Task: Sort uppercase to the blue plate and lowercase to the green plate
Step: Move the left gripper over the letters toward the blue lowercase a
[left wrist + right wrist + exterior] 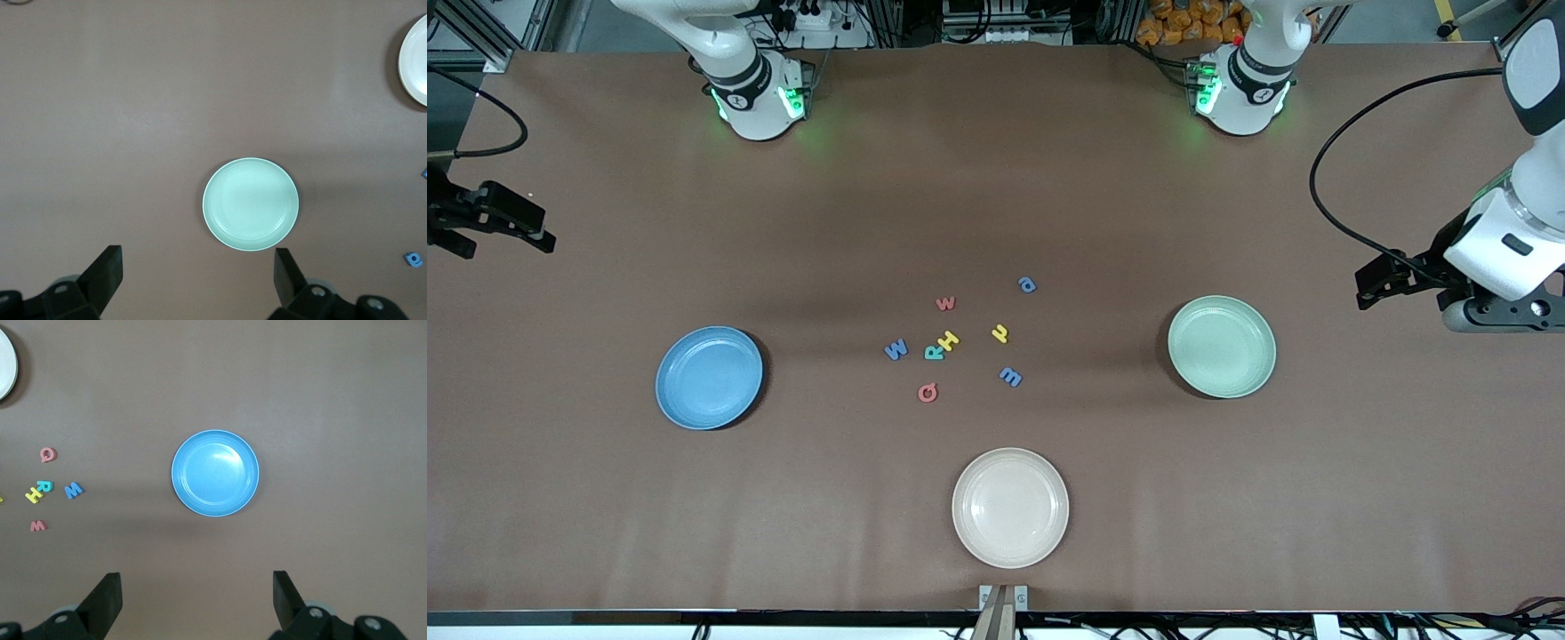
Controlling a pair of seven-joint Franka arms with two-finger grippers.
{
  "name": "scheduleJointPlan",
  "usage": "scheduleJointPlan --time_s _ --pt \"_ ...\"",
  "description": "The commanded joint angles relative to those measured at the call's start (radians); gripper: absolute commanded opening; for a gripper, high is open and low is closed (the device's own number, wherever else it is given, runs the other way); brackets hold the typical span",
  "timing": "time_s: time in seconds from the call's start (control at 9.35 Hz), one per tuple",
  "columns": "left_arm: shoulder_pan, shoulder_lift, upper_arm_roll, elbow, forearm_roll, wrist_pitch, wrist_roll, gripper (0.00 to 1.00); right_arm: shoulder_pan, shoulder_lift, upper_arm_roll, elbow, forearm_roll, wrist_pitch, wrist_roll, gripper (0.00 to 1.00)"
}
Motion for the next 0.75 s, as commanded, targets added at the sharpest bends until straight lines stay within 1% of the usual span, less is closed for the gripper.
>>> scheduleJointPlan --time_s 0.0,0.32,0.64 --pt "-0.010 -0.013 0.012 0.004 -0.012 -0.017 -0.015 1.00 -0.009 -0.006 0.004 0.007 0.014 -0.012 -0.001 1.00" --pt "-0.004 -0.018 0.047 0.002 -0.067 -0.012 -0.022 1.00 -0.011 -0.006 0.004 0.009 0.012 -0.012 -0.001 1.00" --pt "-0.004 -0.024 0.053 -0.004 -0.065 -0.017 -0.005 1.00 -0.011 -0.006 0.004 0.009 0.014 -0.012 -0.001 1.00"
